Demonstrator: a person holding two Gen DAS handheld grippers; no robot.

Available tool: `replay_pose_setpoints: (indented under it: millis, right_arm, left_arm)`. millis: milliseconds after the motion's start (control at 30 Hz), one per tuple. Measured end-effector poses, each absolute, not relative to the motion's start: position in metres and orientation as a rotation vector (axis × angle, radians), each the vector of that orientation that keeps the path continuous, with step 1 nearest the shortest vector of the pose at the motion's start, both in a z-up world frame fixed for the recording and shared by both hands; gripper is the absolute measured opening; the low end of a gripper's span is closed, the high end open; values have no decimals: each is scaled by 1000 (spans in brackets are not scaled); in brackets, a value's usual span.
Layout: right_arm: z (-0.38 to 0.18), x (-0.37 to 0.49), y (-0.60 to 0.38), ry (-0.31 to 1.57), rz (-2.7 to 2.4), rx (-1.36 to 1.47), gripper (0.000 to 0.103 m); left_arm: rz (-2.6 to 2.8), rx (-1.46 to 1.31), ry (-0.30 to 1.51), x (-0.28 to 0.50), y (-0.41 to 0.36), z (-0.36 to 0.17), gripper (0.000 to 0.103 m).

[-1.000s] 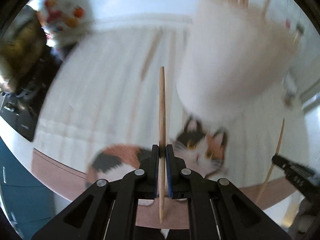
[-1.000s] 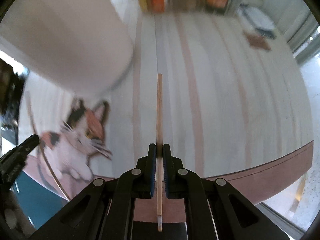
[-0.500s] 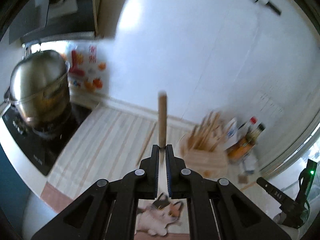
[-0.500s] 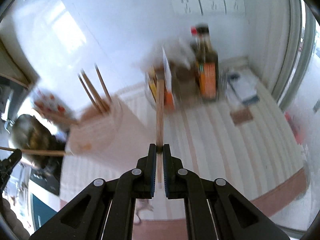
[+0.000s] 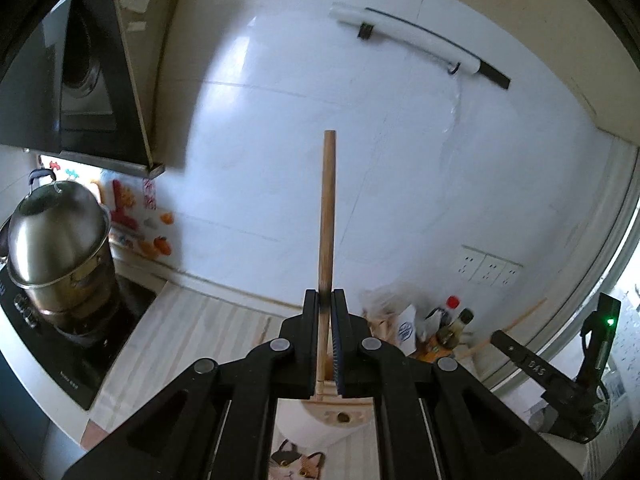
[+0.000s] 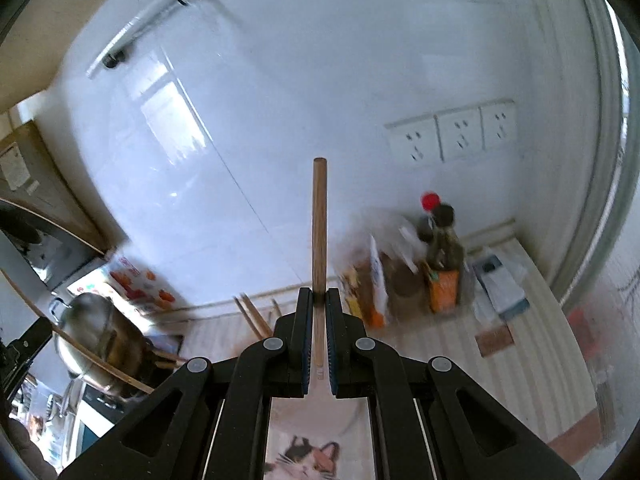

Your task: Organize utensils

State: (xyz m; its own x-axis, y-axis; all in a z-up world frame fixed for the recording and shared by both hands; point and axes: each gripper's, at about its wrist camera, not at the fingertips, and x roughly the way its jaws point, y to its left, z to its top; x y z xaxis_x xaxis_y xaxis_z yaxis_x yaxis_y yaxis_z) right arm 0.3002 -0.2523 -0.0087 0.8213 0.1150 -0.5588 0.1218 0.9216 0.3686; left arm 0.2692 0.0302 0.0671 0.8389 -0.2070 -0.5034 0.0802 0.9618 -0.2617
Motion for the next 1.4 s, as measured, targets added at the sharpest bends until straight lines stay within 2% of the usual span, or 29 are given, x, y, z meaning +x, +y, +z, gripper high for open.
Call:
replay_pose_setpoints:
  millis: [133,300,633,767,800,833,867,900,933,1000,1100,1233,1400]
  right_arm:
    - [5,311,-241,596,36,404,6]
    - [-1,333,-232,613,68,402,6]
    - [-63,386,-232,757,97,475,7]
    - [-83,406,-222,867,140,446,8]
    - [-85,407,-221,879,146,444,9]
    - [-87,408,-221,890,151,448,16]
    - [-88,407,-223,893,155,457,29]
    - [-88,404,-225,889,152,464,35]
    - [-87,400,-227,882,149,464,43]
    - [-84,392,-231,867,139,449,45]
    - [-82,375,-234,848,113,396,53]
    - [-80,352,-229,817,57,280,65]
    - [-87,329,-208,800,0,136,77]
  left_arm:
    - [-177,-221,555,285,15,72,3]
    - [-180,-185,590,322,-9,53,3]
    - [-142,-155,795,382,-27,-27,4]
    - [-136,-173,845,383,-28,-30,9]
    - [-139,-177,836,380,-27,-27,13]
    - [-124,-168,817,374,-27,-22,25]
    - [-111,-158,802,371,-26,-19,34]
    - [-97,-154,788,365,-23,-16,58]
    - [-87,-155,777,360,-20,-14,71]
    - [-60,-146,750,348,-12,-9,73]
    - [-25,-104,731,329,-4,-7,83]
    - [-4,-55,722,311,2,-16,103]
    - [42,9,753,298,3,-36,103]
